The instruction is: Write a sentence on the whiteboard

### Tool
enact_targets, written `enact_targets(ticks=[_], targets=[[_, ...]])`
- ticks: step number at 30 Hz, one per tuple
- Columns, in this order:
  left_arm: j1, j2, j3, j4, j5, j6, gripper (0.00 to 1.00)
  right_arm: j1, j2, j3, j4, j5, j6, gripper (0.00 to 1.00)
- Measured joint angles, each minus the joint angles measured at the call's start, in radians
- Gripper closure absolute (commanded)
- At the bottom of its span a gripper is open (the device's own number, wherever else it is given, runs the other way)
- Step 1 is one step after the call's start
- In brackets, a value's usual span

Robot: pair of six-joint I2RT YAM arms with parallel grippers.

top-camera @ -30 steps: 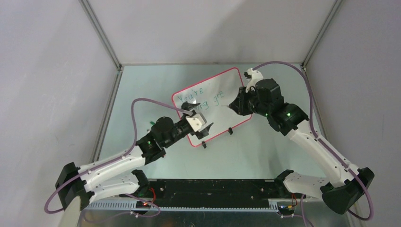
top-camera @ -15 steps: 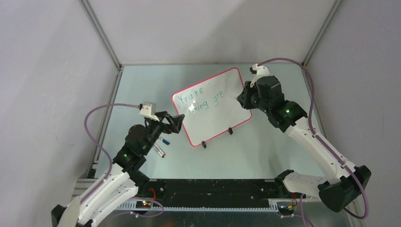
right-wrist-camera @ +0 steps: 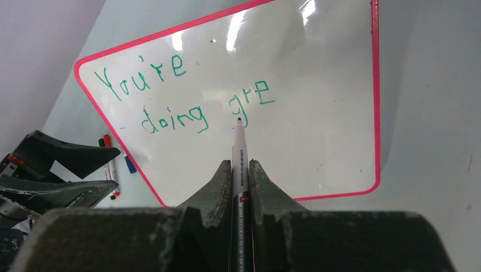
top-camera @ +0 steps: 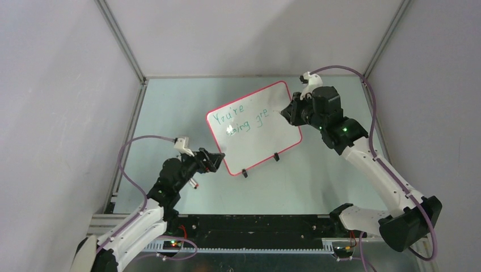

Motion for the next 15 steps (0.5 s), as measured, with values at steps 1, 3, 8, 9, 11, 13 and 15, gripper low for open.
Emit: enact_targets(ticks=[1, 3, 8, 9, 11, 13, 15], targets=[[0.000, 0.003, -0.011, 0.013, 0.005, 0.001, 0.01, -0.005, 0.003, 0.000, 0.003, -0.008, 0.000, 1.00], [0.001, 0.010, -0.022, 0.043, 0.004, 0.003, 0.01, -0.018, 0.010, 0.000, 0.009, -0.024, 0.004, 1.00], [0.003, 0.020, -0.073, 0.208, 0.019, 0.011, 0.01, -0.055, 0.025, 0.000, 0.027, -0.043, 0.041, 1.00], [0.003, 0.020, -0.089, 0.235, 0.021, 0.012, 0.01, -0.061, 0.026, -0.001, 0.032, -0.046, 0.048, 1.00], [0.003, 0.020, -0.111, 0.254, 0.023, 0.021, 0.01, -0.072, 0.026, -0.001, 0.040, -0.048, 0.057, 1.00], [0.003, 0.021, -0.113, 0.264, 0.051, 0.043, 0.01, -0.074, 0.026, -0.001, 0.045, -0.051, 0.059, 1.00], [0.003, 0.021, -0.116, 0.305, 0.077, 0.055, 0.01, -0.076, 0.027, -0.001, 0.045, -0.059, 0.062, 1.00]])
